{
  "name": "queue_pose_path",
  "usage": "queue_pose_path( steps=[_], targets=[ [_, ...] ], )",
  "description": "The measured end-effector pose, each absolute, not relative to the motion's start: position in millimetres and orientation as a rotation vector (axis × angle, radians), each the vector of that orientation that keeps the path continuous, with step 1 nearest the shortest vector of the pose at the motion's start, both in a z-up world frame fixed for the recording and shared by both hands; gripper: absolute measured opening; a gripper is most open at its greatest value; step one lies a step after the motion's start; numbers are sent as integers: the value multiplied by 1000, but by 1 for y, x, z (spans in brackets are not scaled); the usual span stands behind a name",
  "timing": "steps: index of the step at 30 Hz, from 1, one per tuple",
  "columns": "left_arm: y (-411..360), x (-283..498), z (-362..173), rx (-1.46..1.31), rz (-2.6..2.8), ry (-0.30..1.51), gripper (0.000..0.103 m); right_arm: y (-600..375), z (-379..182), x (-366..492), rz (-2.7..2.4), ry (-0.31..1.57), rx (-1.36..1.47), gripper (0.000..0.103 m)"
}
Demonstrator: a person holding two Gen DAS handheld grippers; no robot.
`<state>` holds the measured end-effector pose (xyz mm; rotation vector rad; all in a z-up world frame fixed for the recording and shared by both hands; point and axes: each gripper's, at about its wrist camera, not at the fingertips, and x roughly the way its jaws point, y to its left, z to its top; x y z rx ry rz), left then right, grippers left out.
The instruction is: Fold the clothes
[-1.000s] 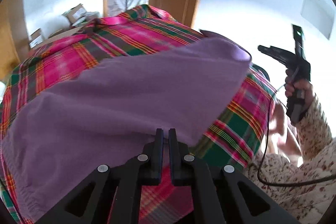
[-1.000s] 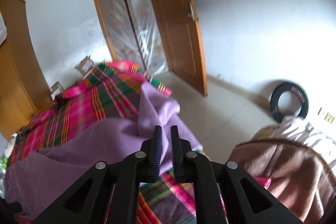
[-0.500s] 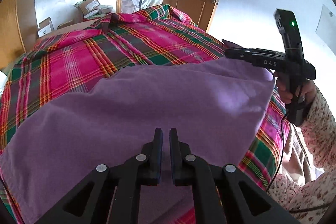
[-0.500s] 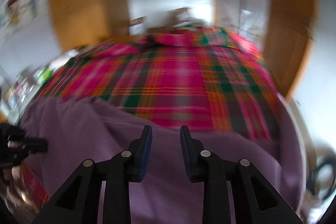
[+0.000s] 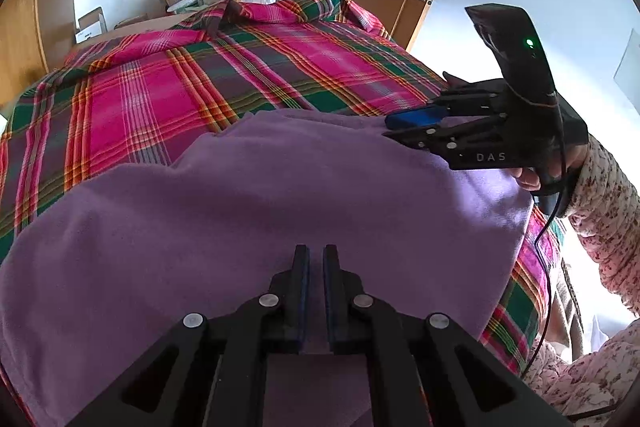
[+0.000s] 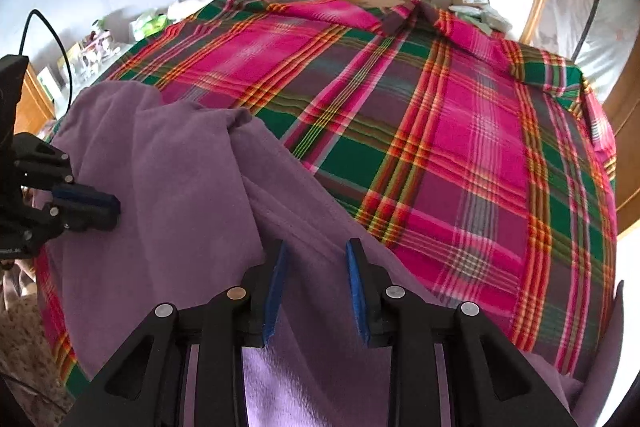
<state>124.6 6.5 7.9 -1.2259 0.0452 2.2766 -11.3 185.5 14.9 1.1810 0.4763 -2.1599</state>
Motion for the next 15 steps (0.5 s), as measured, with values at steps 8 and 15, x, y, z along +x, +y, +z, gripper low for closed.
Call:
queue_pose_path(
  steps=[8,15],
  targets=[
    [7,120,3,-1233,2263,33,6,178,12,-9,-2132,529,1184,22],
    [6,122,1,-1236,2257,25,6,177,17,-6,-2179,536,1133,2]
  ],
)
